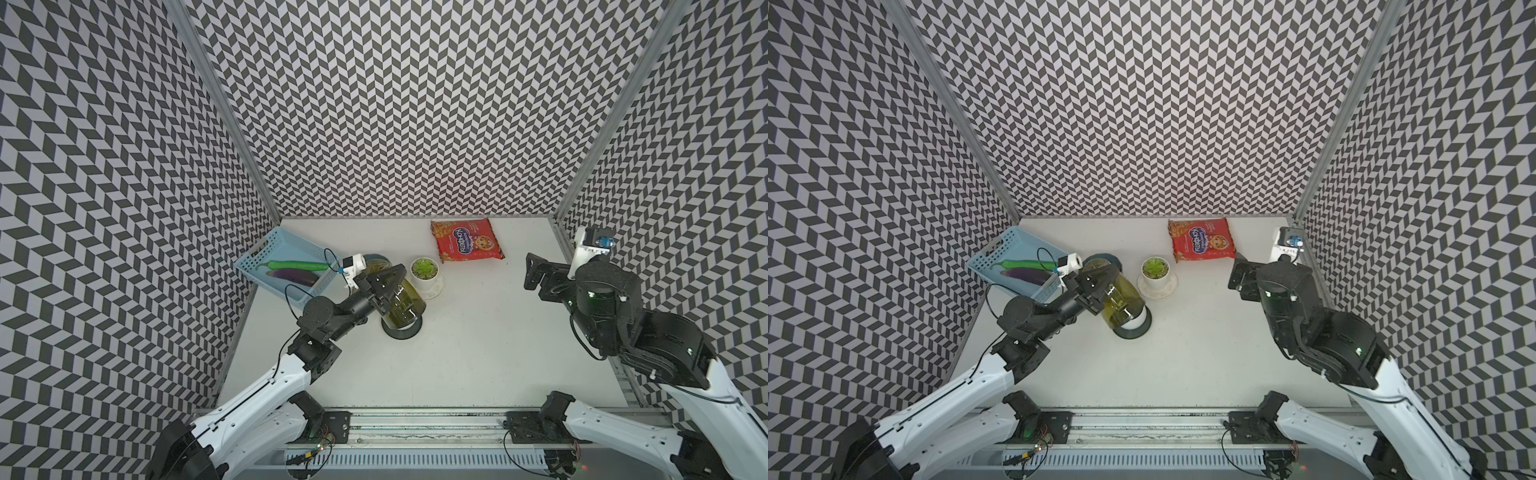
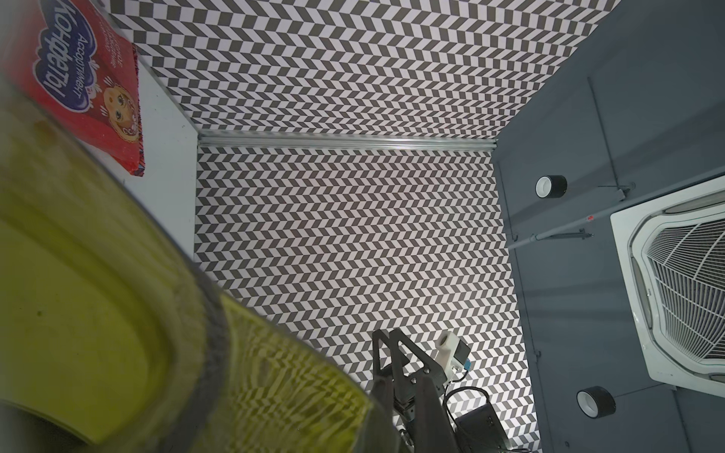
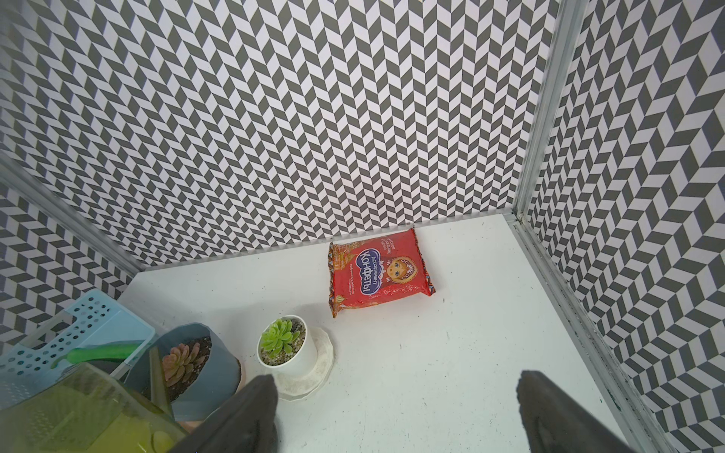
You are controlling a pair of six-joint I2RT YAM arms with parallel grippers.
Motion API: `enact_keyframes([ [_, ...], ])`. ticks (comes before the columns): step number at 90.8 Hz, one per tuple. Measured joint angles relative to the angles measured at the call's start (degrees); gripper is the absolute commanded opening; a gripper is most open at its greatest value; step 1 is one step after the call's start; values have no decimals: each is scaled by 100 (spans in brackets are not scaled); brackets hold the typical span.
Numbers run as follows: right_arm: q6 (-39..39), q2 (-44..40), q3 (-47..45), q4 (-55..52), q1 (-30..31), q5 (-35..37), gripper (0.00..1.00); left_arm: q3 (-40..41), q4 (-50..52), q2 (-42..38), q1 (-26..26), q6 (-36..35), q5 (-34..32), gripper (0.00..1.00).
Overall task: Water the succulent around the soil edge
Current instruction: Water the soil of the potted plant with water.
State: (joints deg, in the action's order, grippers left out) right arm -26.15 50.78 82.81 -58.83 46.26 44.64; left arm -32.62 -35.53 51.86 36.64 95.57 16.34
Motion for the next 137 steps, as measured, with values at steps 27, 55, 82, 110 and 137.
enact_keyframes([
  [27,-87,-101,-9,-52,0,0,100,-487,166,651,-68,-352,503,0],
  [55,-127,-120,-107,-83,0,-11,100,-918,614,1005,221,-879,863,0],
  [82,-133,-149,-162,-79,0,-26,100,-1615,1443,1121,612,-2243,1040,0],
  [110,-35,-151,201,-125,0,-52,100,-1971,1587,1687,1250,-3928,1102,0],
  [137,195,-262,1034,-111,0,-133,100,-2588,1738,2914,1912,-5436,1071,0],
])
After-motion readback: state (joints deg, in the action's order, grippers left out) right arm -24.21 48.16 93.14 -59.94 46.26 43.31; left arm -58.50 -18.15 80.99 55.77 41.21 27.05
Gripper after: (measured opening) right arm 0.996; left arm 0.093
